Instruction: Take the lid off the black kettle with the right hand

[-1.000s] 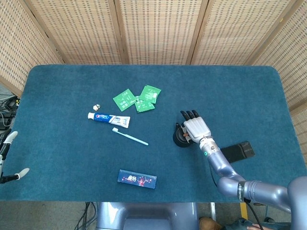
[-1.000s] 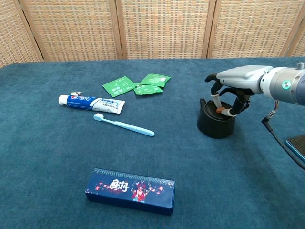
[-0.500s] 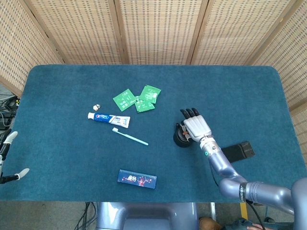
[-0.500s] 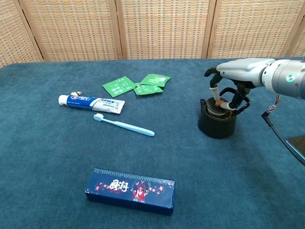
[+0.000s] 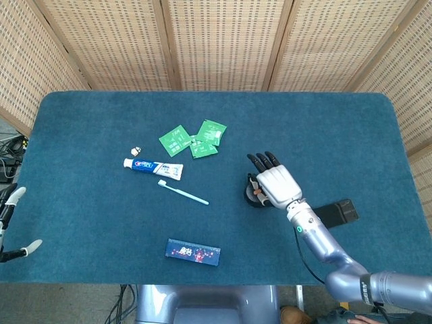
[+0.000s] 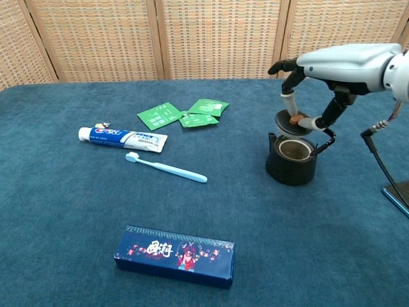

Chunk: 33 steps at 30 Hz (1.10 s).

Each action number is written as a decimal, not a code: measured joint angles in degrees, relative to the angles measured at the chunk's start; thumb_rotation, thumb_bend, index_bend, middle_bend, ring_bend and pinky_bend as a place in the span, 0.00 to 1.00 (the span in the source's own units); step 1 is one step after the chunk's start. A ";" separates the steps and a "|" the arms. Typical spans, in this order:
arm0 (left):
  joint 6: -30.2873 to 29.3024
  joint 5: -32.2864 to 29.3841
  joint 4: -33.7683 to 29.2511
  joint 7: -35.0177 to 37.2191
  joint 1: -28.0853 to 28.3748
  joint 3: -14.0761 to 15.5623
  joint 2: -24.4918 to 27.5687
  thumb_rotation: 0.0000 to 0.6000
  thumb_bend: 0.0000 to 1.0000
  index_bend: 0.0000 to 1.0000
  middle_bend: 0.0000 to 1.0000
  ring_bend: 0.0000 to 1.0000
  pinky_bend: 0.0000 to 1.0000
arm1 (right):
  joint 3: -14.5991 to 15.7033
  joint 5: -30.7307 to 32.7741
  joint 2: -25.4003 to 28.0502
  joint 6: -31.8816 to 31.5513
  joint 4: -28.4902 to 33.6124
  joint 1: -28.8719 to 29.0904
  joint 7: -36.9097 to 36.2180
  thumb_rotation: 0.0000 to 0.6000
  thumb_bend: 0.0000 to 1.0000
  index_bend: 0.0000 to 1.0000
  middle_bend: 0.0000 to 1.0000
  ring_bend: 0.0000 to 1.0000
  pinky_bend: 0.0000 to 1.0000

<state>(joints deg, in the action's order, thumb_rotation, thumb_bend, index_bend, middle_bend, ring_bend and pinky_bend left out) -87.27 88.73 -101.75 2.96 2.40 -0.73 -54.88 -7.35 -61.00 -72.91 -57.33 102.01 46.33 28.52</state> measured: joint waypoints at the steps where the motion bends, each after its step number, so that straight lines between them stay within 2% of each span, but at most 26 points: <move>1: -0.44 0.46 0.01 0.31 -0.20 0.16 0.10 1.00 0.00 0.00 0.00 0.00 0.00 | 0.79 -1.36 0.45 -0.36 0.76 -0.50 0.12 1.00 0.59 0.75 0.10 0.00 0.00; 8: -2.66 2.87 0.08 1.48 -1.27 0.98 0.55 1.00 0.00 0.00 0.00 0.00 0.00 | 7.03 -9.32 0.10 -1.60 2.61 -3.65 2.03 1.00 0.59 0.75 0.10 0.00 0.00; 14: -3.29 3.42 0.42 2.22 -1.65 1.24 0.70 1.00 0.00 0.00 0.00 0.00 0.00 | 8.13 -10.15 -5.45 -0.67 -1.91 -3.91 5.14 1.00 0.59 0.74 0.10 0.00 0.00; 22: -2.04 1.85 1.02 3.31 -1.05 0.65 0.89 1.00 0.00 0.00 0.00 0.00 0.00 | 8.00 -8.34 -11.81 1.71 -9.17 -3.42 7.34 1.00 0.58 0.73 0.10 0.00 0.00; 24: -1.72 1.61 1.10 3.44 -0.87 0.53 0.92 1.00 0.00 0.00 0.00 0.00 0.00 | 7.97 -7.91 -13.07 2.29 -10.81 -3.33 7.58 1.00 0.53 0.67 0.09 0.00 0.00; 26: -1.42 1.41 1.17 3.47 -0.70 0.43 0.92 1.00 0.00 0.00 0.00 0.00 0.00 | 8.01 -7.73 -14.05 2.77 -12.17 -3.26 7.75 1.00 0.44 0.49 0.06 0.00 0.00; 28: -1.14 1.27 1.18 3.41 -0.55 0.39 0.91 1.00 0.00 0.00 0.00 0.00 0.00 | 8.07 -7.80 -14.67 3.02 -13.08 -3.23 7.93 1.00 0.39 0.37 0.04 0.00 0.00; 31: -1.00 1.15 1.15 3.28 -0.48 0.35 0.88 1.00 0.00 0.00 0.00 0.00 0.00 | 8.01 -8.16 -15.04 2.94 -13.37 -3.30 7.80 1.00 0.37 0.31 0.04 0.00 0.00; 33: -0.89 1.13 1.12 3.15 -0.45 0.38 0.86 1.00 0.00 0.00 0.00 0.00 0.00 | 7.74 -8.34 -14.87 2.62 -12.79 -3.44 7.26 1.00 0.37 0.31 0.04 0.00 0.00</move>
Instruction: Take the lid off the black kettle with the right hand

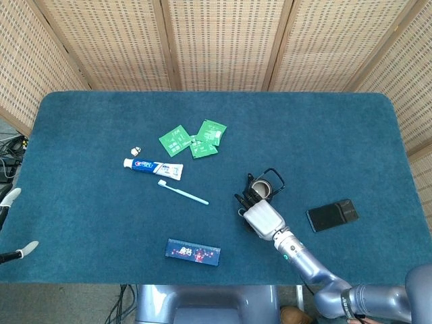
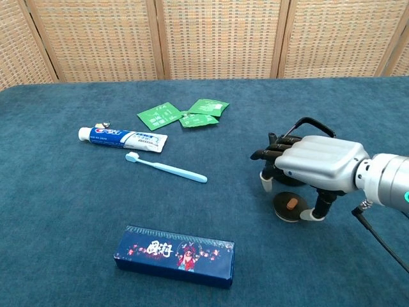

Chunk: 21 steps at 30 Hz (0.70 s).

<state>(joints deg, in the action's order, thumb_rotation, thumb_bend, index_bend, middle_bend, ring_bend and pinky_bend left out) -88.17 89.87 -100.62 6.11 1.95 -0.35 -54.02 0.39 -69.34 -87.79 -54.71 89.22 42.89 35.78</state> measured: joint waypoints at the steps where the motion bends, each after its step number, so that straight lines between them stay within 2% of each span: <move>1: 0.08 0.01 -0.06 -0.12 0.02 0.03 -0.02 1.00 0.00 0.00 0.00 0.00 0.00 | -0.13 -0.15 0.23 -0.20 0.41 -0.05 -0.18 1.00 0.37 0.31 0.04 0.00 0.00; 10: -0.71 0.63 -0.10 0.17 -0.32 0.20 0.11 1.00 0.00 0.00 0.00 0.00 0.00 | -1.40 -4.01 7.10 -4.85 8.61 -1.30 -1.56 1.00 0.36 0.30 0.05 0.00 0.00; 12: -1.01 0.92 -0.10 0.22 -0.45 0.30 0.14 1.00 0.00 0.00 0.00 0.00 0.00 | -1.64 -5.47 10.03 -6.67 10.94 -2.04 -2.51 1.00 0.31 0.26 0.04 0.00 0.00; 17: -2.09 2.08 -0.23 0.22 -0.96 0.67 0.20 1.00 0.00 0.00 0.00 0.00 0.00 | -1.96 -8.44 18.11 -11.88 13.95 -5.19 -7.43 1.00 0.02 0.10 0.00 0.00 0.00; 21: -2.61 3.02 -0.36 -0.17 -1.29 1.09 0.16 1.00 0.00 0.00 0.00 0.00 0.00 | -2.01 -8.96 22.63 -16.19 13.76 -8.99 -13.65 1.00 0.00 0.04 0.00 0.00 0.00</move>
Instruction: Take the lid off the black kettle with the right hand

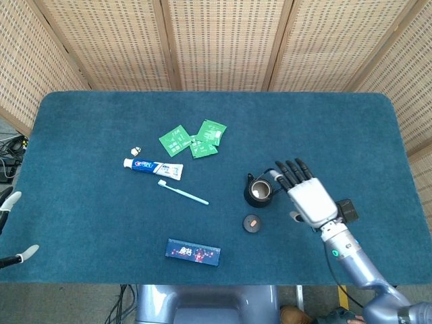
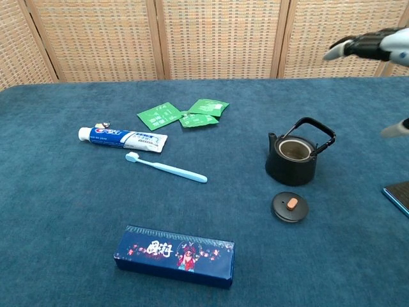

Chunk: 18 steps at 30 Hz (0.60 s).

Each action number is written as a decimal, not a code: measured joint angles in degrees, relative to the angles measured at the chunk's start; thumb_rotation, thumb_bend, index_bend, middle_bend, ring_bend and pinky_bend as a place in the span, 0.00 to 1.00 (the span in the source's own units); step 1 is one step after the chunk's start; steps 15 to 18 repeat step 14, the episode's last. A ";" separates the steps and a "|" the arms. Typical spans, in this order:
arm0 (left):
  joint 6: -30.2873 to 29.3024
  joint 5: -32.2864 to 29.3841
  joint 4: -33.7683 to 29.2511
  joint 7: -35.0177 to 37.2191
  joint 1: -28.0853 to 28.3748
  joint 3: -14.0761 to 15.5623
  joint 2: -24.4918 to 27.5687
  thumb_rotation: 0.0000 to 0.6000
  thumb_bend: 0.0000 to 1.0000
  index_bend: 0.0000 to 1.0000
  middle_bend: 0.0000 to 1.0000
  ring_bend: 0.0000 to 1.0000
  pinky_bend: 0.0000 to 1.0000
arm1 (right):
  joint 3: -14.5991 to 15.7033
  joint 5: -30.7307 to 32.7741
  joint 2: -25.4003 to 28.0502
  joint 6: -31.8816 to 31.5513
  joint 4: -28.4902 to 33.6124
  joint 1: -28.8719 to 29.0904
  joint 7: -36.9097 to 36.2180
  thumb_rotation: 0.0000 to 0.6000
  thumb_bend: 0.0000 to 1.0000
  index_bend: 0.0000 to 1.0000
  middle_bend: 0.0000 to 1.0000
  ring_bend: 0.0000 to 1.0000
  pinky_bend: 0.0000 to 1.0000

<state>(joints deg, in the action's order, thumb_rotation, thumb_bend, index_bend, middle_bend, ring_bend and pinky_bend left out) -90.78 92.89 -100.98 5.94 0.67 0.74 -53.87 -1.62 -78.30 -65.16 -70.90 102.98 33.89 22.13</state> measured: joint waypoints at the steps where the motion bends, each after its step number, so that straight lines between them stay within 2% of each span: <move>1: -0.02 0.13 -0.04 -0.24 -0.07 0.12 -0.02 1.00 0.00 0.00 0.00 0.00 0.00 | -0.01 0.16 0.51 -1.03 -0.29 -1.03 -1.64 1.00 0.00 0.02 0.00 0.00 0.00; 11: -0.81 1.04 -0.24 -1.36 -0.89 0.89 -0.36 1.00 0.00 0.00 0.00 0.00 0.00 | 1.63 2.51 3.97 -8.13 -7.20 -13.21 -20.92 1.00 0.00 0.00 0.00 0.00 0.00; 14: -0.89 0.98 -0.04 -1.16 -1.03 0.97 -0.41 1.00 0.00 0.00 0.00 0.00 0.00 | 2.40 1.83 3.87 -10.71 -8.82 -15.86 -22.97 1.00 0.00 0.00 0.00 0.00 0.00; 18: -0.89 0.98 -0.04 -1.16 -1.03 0.97 -0.41 1.00 0.00 0.00 0.00 0.00 0.00 | 2.40 1.83 3.87 -10.71 -8.82 -15.86 -22.97 1.00 0.00 0.00 0.00 0.00 0.00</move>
